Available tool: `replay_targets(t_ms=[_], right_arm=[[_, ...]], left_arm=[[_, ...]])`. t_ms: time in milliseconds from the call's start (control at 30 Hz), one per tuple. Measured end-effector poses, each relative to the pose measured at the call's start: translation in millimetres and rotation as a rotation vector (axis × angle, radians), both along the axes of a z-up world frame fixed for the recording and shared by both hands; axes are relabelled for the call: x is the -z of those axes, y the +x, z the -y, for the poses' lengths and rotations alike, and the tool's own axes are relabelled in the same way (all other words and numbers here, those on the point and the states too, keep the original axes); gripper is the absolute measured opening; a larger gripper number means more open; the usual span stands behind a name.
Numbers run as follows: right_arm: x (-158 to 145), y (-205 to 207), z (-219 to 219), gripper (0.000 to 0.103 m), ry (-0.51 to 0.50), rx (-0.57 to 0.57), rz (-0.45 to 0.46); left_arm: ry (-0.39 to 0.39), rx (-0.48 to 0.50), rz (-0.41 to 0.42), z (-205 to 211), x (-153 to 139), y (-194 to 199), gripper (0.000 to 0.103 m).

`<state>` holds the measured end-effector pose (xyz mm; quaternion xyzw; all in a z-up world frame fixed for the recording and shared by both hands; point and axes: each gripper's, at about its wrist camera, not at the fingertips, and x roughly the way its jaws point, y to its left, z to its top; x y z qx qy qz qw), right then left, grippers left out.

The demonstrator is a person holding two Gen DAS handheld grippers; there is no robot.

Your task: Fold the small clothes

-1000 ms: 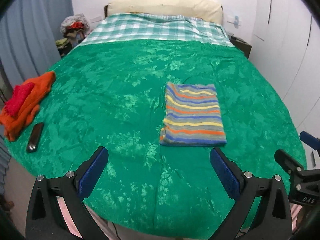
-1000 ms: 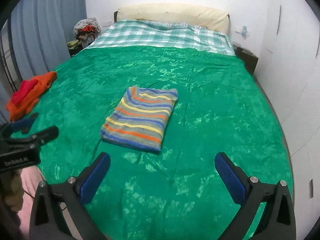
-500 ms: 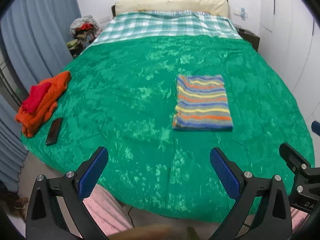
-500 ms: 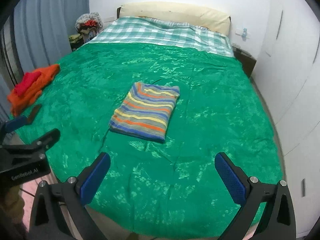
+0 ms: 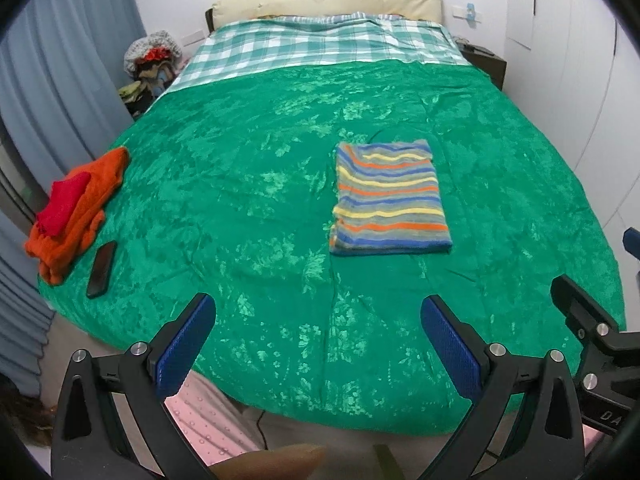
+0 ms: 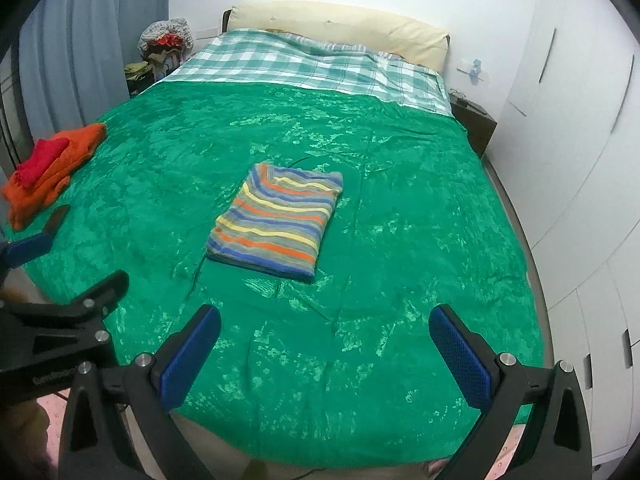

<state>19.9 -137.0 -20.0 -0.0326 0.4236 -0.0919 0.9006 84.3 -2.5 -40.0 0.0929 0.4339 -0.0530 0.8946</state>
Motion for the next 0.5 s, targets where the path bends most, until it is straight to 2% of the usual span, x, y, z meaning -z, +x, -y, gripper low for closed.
replay_targets(t_ms=[500], right_arm=[[-5.4, 5.3, 6.7, 0.103, -0.004, 0.026, 0.012]], left_arm=[[0.012, 0.008, 0.005, 5.0, -1.2, 5.8, 0.102]])
